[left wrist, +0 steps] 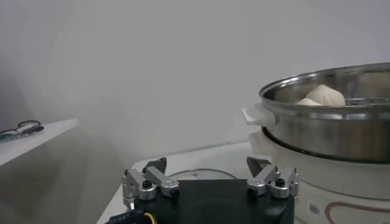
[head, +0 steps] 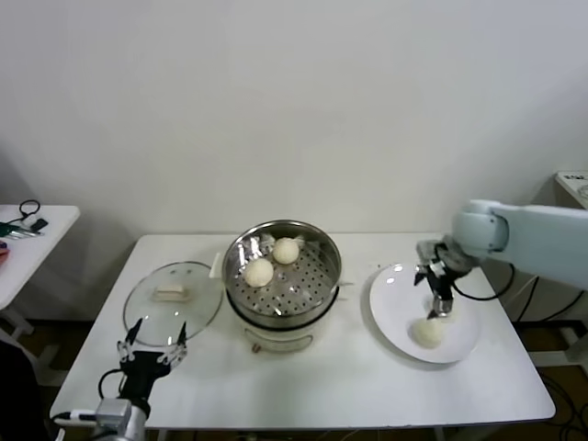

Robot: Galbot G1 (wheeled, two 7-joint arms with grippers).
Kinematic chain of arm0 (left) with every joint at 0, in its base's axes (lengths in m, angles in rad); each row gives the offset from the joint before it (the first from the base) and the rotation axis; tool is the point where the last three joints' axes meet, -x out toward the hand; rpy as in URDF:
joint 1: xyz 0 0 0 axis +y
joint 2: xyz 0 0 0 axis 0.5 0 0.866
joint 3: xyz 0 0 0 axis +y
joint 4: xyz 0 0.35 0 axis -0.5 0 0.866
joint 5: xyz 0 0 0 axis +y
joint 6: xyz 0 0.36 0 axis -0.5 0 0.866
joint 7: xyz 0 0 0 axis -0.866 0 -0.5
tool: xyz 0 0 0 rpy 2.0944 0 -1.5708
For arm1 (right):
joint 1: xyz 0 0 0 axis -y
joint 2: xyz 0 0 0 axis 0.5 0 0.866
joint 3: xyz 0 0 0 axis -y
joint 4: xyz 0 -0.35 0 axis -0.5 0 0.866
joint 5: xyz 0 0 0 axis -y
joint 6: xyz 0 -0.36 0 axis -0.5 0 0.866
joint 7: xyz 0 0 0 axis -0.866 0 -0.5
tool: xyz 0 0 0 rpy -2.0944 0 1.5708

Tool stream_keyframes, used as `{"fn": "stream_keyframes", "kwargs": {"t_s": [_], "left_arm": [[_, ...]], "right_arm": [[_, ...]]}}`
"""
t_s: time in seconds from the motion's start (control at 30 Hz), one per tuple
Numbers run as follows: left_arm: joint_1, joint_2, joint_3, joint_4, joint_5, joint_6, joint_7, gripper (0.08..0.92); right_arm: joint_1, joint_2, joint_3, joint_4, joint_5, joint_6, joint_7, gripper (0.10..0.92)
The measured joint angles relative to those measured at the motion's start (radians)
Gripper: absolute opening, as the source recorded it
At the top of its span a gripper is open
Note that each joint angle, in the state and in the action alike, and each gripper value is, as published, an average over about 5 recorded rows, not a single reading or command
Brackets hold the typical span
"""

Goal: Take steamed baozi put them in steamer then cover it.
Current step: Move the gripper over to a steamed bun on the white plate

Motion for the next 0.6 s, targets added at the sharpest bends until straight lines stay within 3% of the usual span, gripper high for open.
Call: {"fn": "stream_keyframes", "kwargs": {"t_s": [0.6], "left_arm": [[-0.004,-0.002,0.003,0.023,0.01,-0.002,0.002,0.823]], "right_arm": [[-0.285,-0.015,0.207,-0.129,-0.102,-0.015,0.022,0.823]]}}
